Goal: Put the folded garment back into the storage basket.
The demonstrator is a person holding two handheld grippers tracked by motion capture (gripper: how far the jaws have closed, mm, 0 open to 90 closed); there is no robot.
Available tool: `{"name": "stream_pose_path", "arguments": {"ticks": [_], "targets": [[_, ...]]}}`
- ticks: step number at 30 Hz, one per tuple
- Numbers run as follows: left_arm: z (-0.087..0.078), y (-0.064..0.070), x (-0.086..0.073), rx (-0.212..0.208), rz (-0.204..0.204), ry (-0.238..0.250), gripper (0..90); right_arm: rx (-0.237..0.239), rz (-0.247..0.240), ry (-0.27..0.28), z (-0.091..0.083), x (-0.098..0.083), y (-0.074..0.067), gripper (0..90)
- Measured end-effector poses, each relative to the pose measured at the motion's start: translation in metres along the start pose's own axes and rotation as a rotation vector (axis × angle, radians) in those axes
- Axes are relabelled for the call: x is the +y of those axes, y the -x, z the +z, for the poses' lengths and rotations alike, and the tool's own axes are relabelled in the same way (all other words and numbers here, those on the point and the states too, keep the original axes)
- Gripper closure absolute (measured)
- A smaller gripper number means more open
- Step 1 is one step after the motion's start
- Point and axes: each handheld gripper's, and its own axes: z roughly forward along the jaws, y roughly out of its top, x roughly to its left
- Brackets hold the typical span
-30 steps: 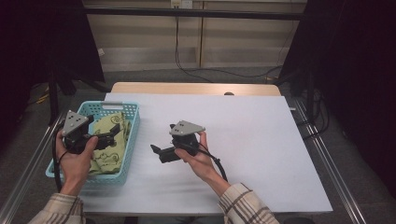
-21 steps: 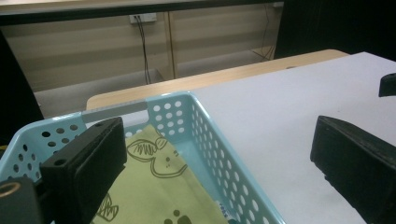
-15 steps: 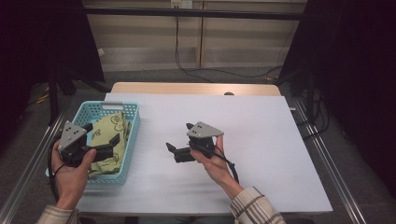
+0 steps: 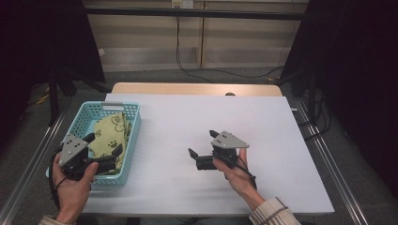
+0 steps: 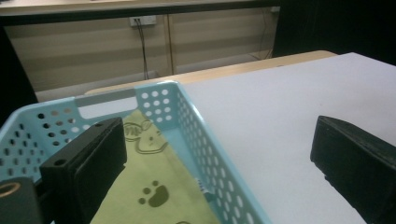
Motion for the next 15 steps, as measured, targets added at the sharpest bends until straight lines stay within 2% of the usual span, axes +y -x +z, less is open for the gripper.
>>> {"name": "stream_pose_path", "arguments": {"ticks": [5, 7, 10, 12, 15], "targets": [[0.011, 0.007, -0.004, -0.056, -0.012, -0.004, 3.8, -0.048, 0.023, 0.004, -0.021, -0.006, 0.013, 3.1], [0.015, 0.011, -0.006, -0.044, 0.0, 0.005, 3.8, -0.061, 0.034, 0.008, -0.029, -0.009, 0.016, 2.5], [0.017, 0.016, -0.006, -0.056, -0.044, 0.006, 3.7, -0.09, 0.047, 0.014, -0.04, -0.012, 0.019, 0.1], [0.02, 0.02, -0.006, -0.074, -0.032, 0.009, 3.8, -0.121, 0.055, 0.017, -0.046, -0.014, 0.021, 0.3], [0.023, 0.023, -0.007, -0.071, -0.017, 0.006, 3.7, -0.146, 0.061, 0.034, -0.055, -0.016, 0.025, 0.3]]}}
